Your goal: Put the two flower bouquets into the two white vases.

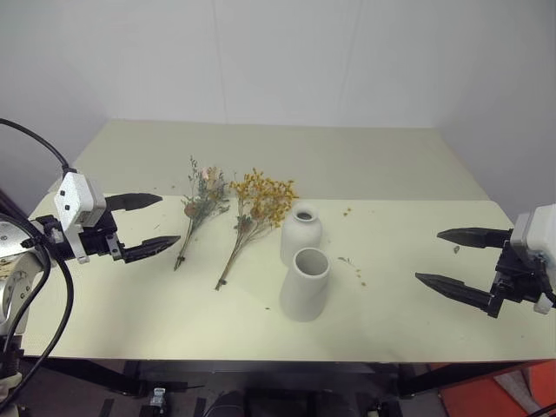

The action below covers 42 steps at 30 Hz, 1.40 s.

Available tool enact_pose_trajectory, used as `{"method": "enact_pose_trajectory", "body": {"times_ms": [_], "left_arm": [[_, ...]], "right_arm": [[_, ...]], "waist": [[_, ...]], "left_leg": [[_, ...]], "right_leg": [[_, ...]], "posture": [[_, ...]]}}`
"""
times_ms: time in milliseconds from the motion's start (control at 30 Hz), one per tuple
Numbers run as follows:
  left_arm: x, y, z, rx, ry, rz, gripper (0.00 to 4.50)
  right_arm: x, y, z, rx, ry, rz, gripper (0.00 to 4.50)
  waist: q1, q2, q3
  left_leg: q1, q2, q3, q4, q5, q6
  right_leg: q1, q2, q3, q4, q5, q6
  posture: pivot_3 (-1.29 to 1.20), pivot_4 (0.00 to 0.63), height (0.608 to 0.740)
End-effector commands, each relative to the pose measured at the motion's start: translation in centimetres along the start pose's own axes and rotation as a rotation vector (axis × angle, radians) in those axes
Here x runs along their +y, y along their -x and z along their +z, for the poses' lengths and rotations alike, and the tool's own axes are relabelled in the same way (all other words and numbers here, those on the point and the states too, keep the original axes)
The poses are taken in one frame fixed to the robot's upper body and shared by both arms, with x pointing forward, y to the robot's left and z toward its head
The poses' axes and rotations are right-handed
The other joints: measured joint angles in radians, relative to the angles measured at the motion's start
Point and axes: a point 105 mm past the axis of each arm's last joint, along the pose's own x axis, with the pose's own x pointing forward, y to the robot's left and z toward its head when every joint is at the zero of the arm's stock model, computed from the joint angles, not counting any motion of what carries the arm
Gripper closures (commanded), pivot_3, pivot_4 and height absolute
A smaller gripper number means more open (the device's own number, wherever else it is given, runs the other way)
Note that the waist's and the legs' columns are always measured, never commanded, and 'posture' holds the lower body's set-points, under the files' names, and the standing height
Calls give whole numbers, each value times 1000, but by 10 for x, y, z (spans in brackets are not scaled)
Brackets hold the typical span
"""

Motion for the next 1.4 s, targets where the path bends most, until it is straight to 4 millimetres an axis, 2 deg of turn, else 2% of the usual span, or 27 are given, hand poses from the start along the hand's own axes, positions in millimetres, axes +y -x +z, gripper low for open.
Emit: {"method": "enact_pose_trajectory", "body": {"times_ms": [33, 233, 367, 500, 600, 733, 867, 933, 1133, 1400], "left_arm": [[0, 1, 11, -14, -62, 32, 0], [9, -4, 4, 125, -75, 137, 0], [8, -3, 15, 84, -18, 123, 0], [4, -4, 23, 85, 81, 87, 0], [-6, -8, 11, 231, 201, 68, 0], [-12, -21, -4, 407, 367, 136, 0], [-1, -37, -13, 513, 451, 246, 0], [1, -45, -14, 543, 483, 271, 0], [-13, -80, -18, 639, 527, 264, 0], [-28, -104, -30, 652, 576, 241, 0]], "right_arm": [[-2, 2, 8, -24, 49, -16, 52], [-1, 1, 7, -22, 51, -10, 52], [0, 1, 8, -23, 50, -3, 52], [0, 2, 14, -26, 53, 10, 52], [0, 2, 24, -18, 74, 45, 52], [-7, -10, 43, 20, 107, 68, 52], [-7, -22, 68, -39, 169, 120, 52], [-4, -26, 74, -51, 198, 161, 52], [-4, -42, 80, -34, 257, 211, 52], [-8, -54, 79, -40, 249, 203, 52]], "waist": [[0, 0, 0], [0, 0, 0], [0, 0, 0], [-1, 0, 0], [-6, 0, 0], [-15, 0, 0], [-15, -1, 1], [-15, -1, 1], [-15, -1, 1], [-17, -1, 1]], "left_leg": [[0, 0, 0, 0, 0, 0], [0, 0, 0, 0, 0, 0], [0, 0, 0, 0, 0, 0], [0, 0, 0, 0, 0, 0], [0, 0, 0, 0, 0, 0], [2, -1, 0, 0, 0, 0], [1, 0, -2, 0, 0, 0], [0, -2, -3, 0, 0, 0], [-2, -5, -4, 0, 0, 0], [-2, -4, -5, 0, 0, 0]], "right_leg": [[0, 0, 0, 0, 0, 0], [0, 0, 0, 0, 0, 1], [0, 0, 0, 0, 1, 2], [0, 0, 0, 0, 1, 2], [0, 0, 0, 1, 1, 2], [1, 0, 0, 2, 0, 1], [0, 1, 0, 1, 1, 2], [0, 1, 0, 1, 2, 5], [-1, -1, 1, 0, 2, 7], [-2, -1, 1, 3, 3, 6]], "posture": [[0, 150, 740], [0, 150, 740], [0, 150, 740], [0, 150, 740], [0, 150, 740], [0, 150, 740], [0, 150, 740], [0, 150, 740], [0, 150, 740], [0, 150, 740]]}}
